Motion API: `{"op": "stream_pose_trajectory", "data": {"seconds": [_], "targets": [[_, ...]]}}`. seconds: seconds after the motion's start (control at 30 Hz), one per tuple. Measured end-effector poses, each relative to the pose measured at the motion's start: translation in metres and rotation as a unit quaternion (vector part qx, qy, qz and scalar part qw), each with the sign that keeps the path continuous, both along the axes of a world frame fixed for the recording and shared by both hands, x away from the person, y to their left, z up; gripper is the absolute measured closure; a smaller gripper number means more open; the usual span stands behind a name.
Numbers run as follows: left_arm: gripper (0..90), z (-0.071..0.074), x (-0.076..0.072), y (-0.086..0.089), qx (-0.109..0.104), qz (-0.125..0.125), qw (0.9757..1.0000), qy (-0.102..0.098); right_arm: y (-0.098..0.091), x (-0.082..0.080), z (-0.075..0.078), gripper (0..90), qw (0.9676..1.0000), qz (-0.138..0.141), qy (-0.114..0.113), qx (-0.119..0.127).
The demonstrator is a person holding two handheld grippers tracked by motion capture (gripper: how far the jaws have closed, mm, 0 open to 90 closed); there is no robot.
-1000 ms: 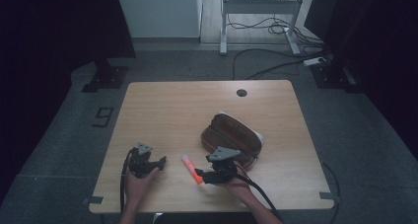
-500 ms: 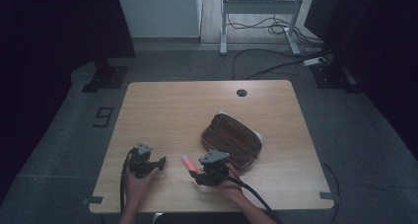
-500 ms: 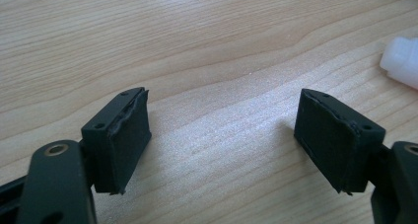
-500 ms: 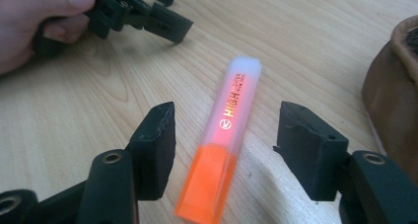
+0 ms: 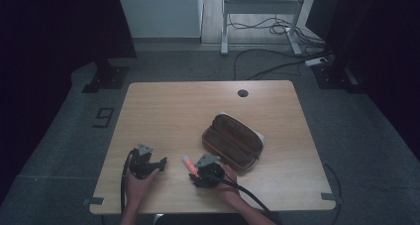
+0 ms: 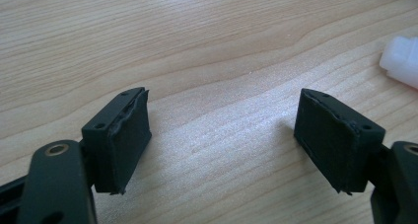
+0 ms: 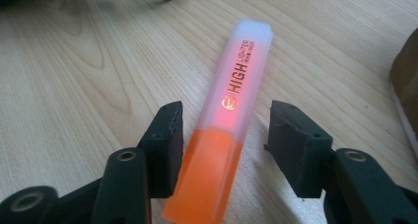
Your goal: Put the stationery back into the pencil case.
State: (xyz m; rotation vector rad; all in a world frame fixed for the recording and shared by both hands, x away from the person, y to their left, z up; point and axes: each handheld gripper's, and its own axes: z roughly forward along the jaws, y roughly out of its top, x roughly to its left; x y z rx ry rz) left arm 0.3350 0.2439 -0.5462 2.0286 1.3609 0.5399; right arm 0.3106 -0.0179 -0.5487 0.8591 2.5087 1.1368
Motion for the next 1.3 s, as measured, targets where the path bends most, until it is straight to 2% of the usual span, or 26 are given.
{"op": "stream_pose_trajectory", "data": {"seconds": [0.2, 0.3, 0.6, 0.73, 1.3], "targets": [[21.4, 0.0, 0.0, 0.0, 0.0, 0.001, 1.0, -0.001, -0.002, 0.001, 0.001, 61.1, 1.0, -0.002, -0.004, -0.005], [21.4, 0.0, 0.0, 0.0, 0.0, 0.001, 1.0, -0.001, -0.003, 0.002, 0.002, 65.0, 0.9999, -0.008, -0.007, -0.012], [21.4, 0.0, 0.0, 0.0, -0.001, 0.001, 1.0, -0.001, -0.007, 0.005, 0.003, 65.6, 1.0, -0.006, 0.001, -0.008], [21.4, 0.0, 0.0, 0.0, -0.001, 0.001, 1.0, -0.001, -0.009, 0.006, 0.003, 65.7, 0.9999, -0.004, 0.01, 0.001], [21.4, 0.0, 0.0, 0.0, -0.001, 0.001, 1.0, -0.001, -0.018, 0.008, 0.012, 65.7, 0.999, -0.002, 0.017, 0.042]]}}
